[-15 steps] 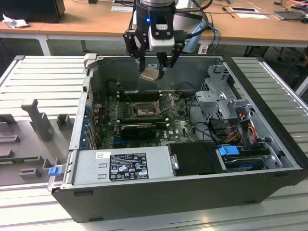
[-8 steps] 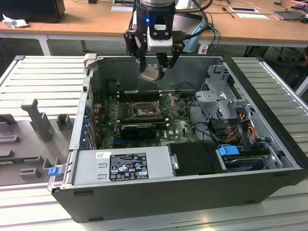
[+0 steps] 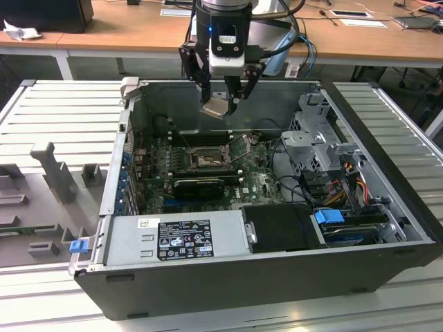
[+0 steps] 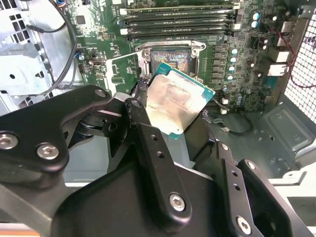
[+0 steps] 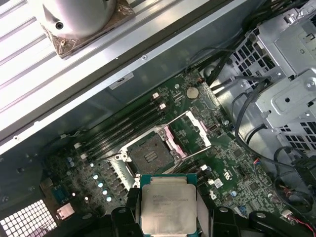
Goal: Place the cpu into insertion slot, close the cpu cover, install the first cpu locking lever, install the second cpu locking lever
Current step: 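Place the cpu into insertion slot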
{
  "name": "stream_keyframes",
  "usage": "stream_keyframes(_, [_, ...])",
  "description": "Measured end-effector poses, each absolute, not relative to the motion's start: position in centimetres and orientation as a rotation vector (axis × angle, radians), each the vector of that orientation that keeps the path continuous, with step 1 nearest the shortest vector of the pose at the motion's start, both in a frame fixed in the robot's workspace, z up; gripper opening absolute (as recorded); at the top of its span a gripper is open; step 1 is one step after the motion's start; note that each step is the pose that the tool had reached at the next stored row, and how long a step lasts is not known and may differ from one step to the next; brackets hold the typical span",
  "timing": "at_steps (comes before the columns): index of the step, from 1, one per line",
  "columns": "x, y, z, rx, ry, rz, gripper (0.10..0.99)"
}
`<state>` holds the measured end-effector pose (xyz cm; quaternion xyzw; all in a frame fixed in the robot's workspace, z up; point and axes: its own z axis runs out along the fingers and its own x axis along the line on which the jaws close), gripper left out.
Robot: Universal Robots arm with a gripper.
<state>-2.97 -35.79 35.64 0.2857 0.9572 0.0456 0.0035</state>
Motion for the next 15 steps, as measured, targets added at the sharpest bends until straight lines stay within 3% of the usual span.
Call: stream_keyframes(15, [-2.97, -35.8, 35.57, 0.995, 2.966, 0.142, 0.541])
